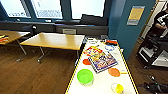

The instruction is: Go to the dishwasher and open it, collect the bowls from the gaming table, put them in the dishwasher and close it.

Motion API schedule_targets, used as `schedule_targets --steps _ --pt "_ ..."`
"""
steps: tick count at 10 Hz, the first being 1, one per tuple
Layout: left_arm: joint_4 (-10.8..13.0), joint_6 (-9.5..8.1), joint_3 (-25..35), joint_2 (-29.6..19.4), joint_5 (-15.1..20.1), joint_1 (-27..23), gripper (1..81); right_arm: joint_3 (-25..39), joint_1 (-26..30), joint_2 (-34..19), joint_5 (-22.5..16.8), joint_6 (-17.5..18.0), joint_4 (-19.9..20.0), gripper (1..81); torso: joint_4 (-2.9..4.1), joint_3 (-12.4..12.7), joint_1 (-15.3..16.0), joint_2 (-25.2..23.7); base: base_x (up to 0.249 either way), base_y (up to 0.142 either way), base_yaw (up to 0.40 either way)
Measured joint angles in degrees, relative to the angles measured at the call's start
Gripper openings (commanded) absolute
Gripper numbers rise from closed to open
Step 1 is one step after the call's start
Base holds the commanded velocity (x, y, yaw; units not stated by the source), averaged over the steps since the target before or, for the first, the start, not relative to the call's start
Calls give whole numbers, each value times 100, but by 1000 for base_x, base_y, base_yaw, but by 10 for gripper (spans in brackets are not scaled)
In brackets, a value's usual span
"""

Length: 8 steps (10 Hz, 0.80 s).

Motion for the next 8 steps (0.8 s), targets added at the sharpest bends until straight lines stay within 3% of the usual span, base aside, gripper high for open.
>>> schedule_targets --steps 8 --pt "-22 0 -1 -26 0 -2 811 -651 61 690 22 148 11 811 0 -6 0 2 0 0 0"
